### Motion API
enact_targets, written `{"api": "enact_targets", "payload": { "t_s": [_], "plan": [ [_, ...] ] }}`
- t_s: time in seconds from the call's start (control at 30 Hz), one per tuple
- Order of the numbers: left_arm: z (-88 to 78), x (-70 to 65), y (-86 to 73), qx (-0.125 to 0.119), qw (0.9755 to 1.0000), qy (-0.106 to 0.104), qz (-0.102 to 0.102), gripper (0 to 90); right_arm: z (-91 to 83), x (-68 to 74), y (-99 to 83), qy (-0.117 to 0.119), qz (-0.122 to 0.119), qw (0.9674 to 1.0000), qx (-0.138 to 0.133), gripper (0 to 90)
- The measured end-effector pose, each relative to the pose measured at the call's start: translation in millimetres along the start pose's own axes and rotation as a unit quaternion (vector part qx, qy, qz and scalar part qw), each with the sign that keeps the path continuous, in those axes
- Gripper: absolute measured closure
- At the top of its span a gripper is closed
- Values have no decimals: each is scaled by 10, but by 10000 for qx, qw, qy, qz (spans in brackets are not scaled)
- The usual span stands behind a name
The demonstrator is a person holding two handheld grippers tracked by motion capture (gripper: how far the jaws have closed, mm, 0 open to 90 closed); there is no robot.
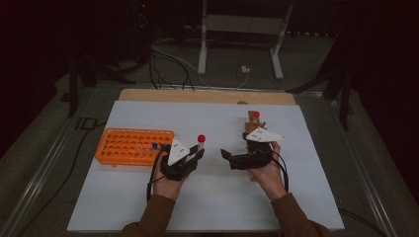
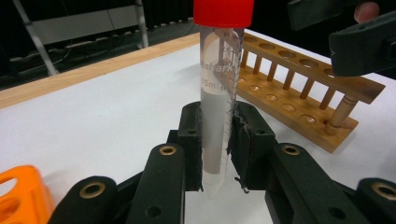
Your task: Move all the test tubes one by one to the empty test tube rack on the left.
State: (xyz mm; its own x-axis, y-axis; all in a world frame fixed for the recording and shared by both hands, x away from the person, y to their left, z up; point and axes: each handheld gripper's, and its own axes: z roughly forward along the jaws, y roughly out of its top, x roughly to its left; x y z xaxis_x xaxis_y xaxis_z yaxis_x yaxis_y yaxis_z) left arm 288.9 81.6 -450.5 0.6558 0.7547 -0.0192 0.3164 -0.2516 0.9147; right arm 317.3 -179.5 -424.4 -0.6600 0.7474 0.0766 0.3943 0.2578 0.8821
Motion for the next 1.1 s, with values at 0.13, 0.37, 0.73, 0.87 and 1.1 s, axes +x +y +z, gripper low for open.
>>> {"api": "enact_targets", "payload": {
  "t_s": [0.13,0.37,0.73,0.87,1.1],
  "plan": [
    [-61,49,-22,-17,10000,40,-59,749,-34,-54,-36,-107,23,9999,3,3],
    [-173,134,-65,-24,9998,118,-141,749,-93,-116,-75,-237,18,9997,0,3],
    [-408,306,-111,-104,9992,281,-257,749,-183,-202,-116,-390,96,9992,-63,3],
    [-510,386,-140,-141,9987,372,-326,749,-215,-236,-138,-428,138,9989,-90,3],
    [-681,519,-186,-200,9976,500,-443,749,-267,-300,-180,-489,204,9985,-106,3]
  ]
}}
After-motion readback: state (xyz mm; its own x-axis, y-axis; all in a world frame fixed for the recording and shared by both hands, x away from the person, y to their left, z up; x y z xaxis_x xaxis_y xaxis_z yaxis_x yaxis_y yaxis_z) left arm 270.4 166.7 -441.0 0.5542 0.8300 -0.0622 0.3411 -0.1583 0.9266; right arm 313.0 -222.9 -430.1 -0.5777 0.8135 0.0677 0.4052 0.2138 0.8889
